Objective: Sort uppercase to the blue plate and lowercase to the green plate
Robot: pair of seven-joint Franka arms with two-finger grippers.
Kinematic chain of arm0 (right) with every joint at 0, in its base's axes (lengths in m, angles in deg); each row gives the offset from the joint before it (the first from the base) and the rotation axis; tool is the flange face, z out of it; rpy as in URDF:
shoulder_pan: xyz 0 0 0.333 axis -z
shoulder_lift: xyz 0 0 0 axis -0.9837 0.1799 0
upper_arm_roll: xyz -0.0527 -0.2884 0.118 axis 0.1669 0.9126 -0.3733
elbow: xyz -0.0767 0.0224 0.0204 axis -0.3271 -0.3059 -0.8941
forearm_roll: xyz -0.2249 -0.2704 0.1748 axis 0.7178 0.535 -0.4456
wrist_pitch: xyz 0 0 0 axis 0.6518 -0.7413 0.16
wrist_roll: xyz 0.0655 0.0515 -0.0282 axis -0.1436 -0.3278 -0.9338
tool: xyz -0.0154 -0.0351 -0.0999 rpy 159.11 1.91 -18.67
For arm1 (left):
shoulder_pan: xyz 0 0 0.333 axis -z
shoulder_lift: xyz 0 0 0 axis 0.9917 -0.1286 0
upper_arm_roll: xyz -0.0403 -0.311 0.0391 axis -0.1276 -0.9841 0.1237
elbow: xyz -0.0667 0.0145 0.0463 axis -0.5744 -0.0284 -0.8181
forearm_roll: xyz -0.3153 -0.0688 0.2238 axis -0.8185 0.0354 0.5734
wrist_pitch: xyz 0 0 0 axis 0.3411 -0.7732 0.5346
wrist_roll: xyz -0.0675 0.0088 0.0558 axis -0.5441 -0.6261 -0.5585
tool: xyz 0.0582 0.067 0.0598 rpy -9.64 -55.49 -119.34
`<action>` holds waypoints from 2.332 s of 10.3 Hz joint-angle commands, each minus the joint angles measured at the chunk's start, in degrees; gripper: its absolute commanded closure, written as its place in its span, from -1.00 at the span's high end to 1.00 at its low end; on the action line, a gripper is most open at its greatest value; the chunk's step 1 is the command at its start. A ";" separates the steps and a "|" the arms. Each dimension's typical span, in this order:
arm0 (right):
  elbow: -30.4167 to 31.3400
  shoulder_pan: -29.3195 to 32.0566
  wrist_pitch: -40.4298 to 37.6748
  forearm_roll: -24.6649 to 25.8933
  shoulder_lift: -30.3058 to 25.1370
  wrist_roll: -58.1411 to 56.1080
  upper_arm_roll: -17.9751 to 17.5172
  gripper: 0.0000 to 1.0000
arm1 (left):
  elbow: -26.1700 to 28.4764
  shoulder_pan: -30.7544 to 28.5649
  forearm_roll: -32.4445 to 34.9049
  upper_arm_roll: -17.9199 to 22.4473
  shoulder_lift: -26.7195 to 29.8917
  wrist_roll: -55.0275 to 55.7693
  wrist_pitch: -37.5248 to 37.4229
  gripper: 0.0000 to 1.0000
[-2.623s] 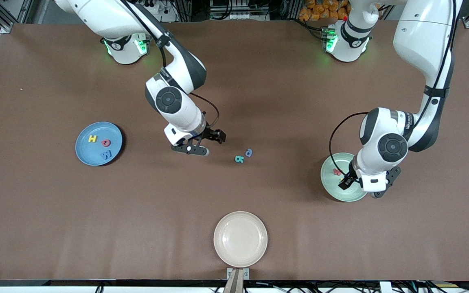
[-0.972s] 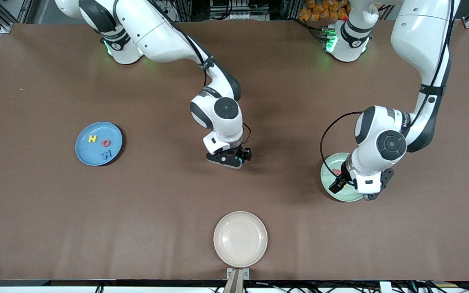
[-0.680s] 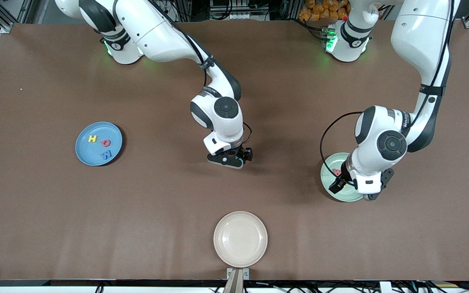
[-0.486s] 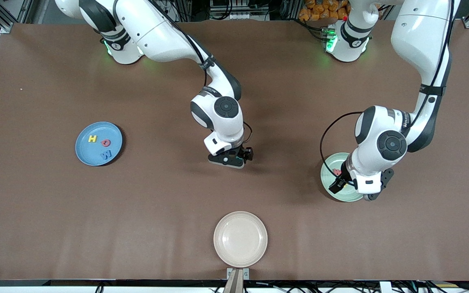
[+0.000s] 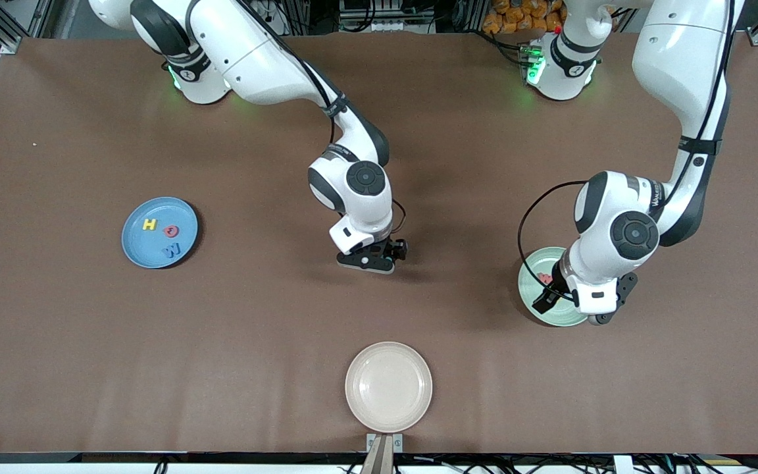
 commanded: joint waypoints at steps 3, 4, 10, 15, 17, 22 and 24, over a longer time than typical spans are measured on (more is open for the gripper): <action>-1.42 -0.60 1.26 -4.12 1.71 -0.66 0.04 0.51 | -0.72 -0.10 -1.32 0.02 -0.20 -1.19 -1.21 1.00; -1.42 -0.69 1.61 -4.13 1.97 -0.57 0.04 0.47 | -0.63 -0.10 -1.41 0.02 -0.21 -1.19 -1.21 1.00; -1.42 -1.48 3.19 -4.04 3.03 -0.40 0.04 0.31 | -0.63 -0.28 -1.41 0.10 -0.21 -1.10 -1.47 1.00; -1.42 -1.39 3.02 -4.04 3.03 -0.84 0.04 -0.12 | -0.63 -0.28 -1.50 0.02 -0.12 -1.10 -1.47 1.00; -1.42 -1.30 3.02 -4.04 3.03 -0.84 0.04 -0.17 | -0.72 -0.19 -1.76 0.02 0.14 -0.93 -1.47 1.00; -1.42 -0.95 2.67 -4.04 3.03 -1.80 0.04 -0.26 | -0.81 0.25 -2.90 -0.25 0.32 -0.57 -1.47 1.00; -1.42 -0.69 2.40 -4.04 2.77 -2.33 0.04 -0.26 | -0.81 0.95 -2.90 -0.33 0.23 0.21 -1.47 1.00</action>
